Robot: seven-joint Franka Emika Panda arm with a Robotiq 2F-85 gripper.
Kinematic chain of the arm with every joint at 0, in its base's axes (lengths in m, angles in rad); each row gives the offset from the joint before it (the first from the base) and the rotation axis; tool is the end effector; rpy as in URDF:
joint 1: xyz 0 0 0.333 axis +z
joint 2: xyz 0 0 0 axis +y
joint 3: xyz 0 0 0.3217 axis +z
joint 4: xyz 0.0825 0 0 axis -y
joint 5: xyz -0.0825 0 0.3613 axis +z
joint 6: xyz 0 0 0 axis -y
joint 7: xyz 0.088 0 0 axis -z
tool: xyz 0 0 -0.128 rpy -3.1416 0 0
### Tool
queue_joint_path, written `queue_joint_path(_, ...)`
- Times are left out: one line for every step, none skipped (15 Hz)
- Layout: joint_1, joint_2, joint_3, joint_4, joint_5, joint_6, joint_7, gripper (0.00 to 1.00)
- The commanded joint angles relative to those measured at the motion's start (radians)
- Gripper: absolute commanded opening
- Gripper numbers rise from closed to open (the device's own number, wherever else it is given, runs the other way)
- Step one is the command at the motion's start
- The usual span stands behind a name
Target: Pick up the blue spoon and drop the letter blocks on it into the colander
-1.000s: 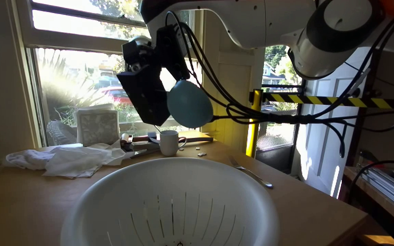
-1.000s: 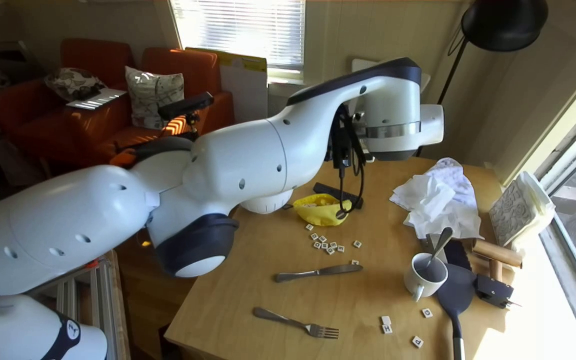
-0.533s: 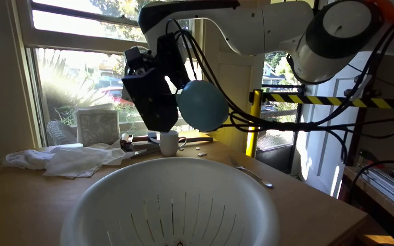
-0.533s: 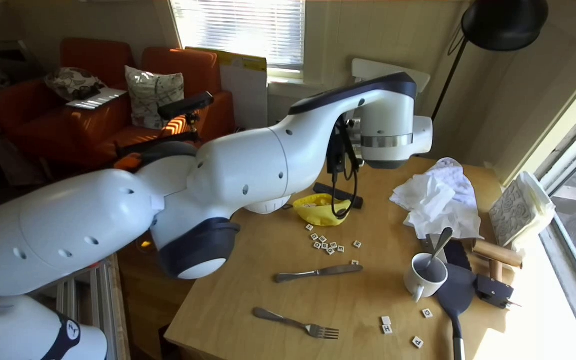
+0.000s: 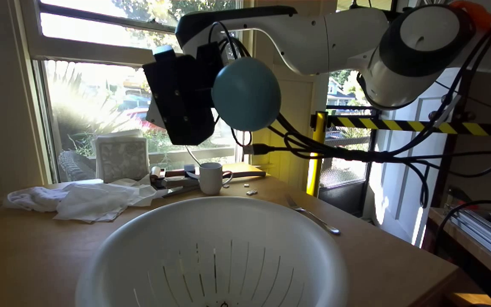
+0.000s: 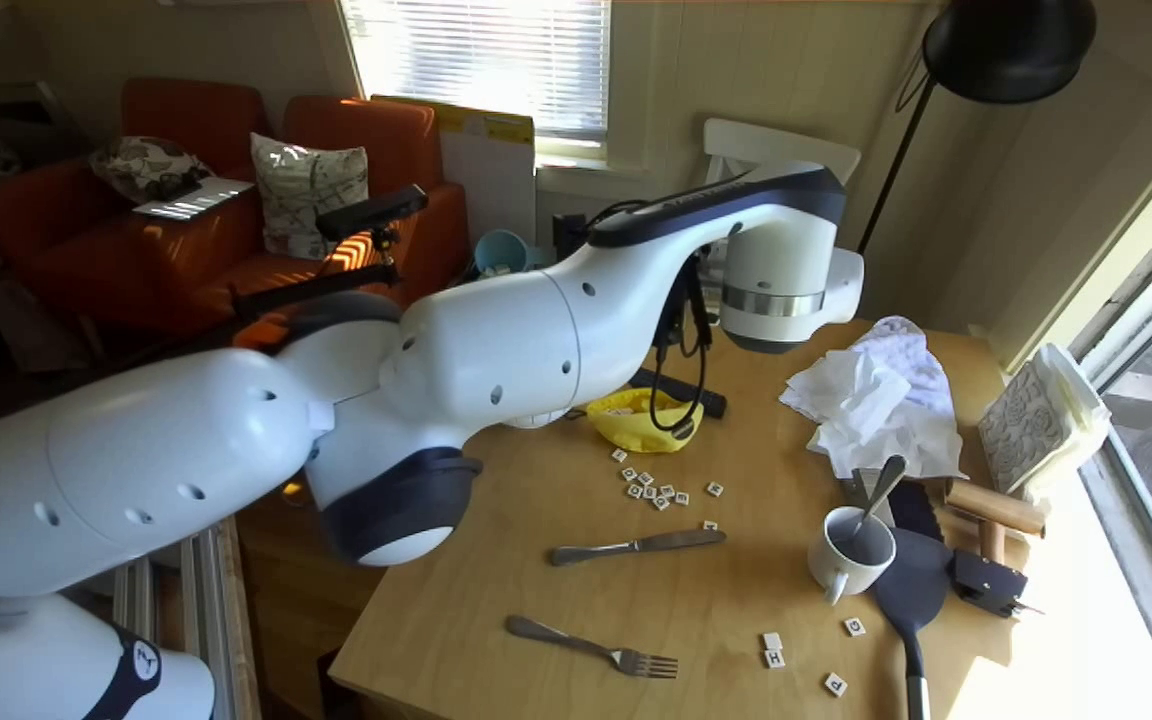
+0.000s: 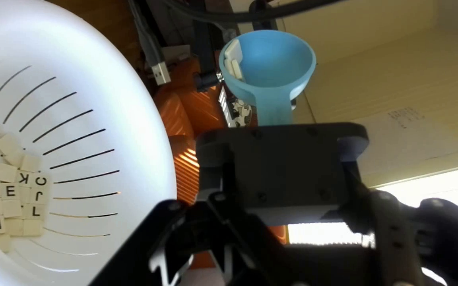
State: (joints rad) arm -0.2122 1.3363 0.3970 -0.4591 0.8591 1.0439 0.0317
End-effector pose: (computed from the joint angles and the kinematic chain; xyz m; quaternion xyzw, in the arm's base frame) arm 0.7054 0.0633 0.2904 -0.7617 -0.0721 0.2829 0.5784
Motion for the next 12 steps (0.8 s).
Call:
queue_joint_path(-0.007,0.030,0.012,0.023,0.077,0.002,-0.012,0.35)
queue_joint_path(-0.007,0.031,0.009,0.020,0.087,-0.004,-0.014,0.35)
queue_joint_path(-0.006,0.031,0.004,0.019,0.091,-0.015,-0.017,0.35)
queue_joint_path(0.003,0.024,-0.020,0.024,0.069,-0.009,-0.010,0.60)
queue_joint_path(0.003,0.027,-0.020,0.024,0.073,-0.009,-0.013,0.60)
queue_joint_path(0.003,0.028,-0.020,0.024,0.074,-0.009,-0.014,0.60)
queue_joint_path(0.003,0.028,-0.020,0.024,0.075,-0.009,-0.014,0.60)
queue_joint_path(0.003,0.028,-0.020,0.024,0.076,-0.009,-0.015,0.60)
queue_joint_path(0.003,0.028,-0.020,0.024,0.076,-0.009,-0.015,0.60)
queue_joint_path(0.003,0.028,-0.020,0.024,0.077,-0.009,-0.015,0.60)
queue_joint_path(0.003,0.028,-0.020,0.024,0.077,-0.009,-0.015,0.60)
queue_joint_path(0.003,0.028,-0.020,0.024,0.077,-0.009,-0.015,0.35)
